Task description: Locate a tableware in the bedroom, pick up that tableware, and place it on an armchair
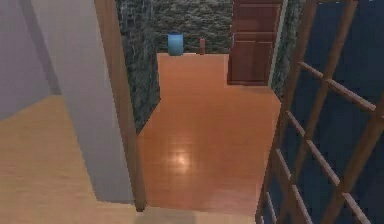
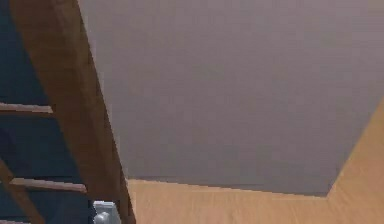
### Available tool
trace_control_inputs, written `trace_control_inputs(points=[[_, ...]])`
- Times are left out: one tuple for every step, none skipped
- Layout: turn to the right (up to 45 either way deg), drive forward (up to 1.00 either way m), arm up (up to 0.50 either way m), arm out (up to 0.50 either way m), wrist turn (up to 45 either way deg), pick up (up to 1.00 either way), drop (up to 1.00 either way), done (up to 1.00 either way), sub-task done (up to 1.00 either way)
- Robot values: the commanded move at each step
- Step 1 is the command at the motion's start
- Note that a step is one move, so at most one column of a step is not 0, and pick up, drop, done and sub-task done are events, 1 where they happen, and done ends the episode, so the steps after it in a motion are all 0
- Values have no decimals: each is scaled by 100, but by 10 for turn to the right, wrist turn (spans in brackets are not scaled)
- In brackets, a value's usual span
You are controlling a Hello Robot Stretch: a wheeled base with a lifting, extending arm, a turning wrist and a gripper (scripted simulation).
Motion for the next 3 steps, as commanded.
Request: trace_control_inputs(points=[[30,0,0,0,0,0,0,0,0],[0,100,0,0,0,0,0,0,0],[0,100,0,0,0,0,0,0,0]])
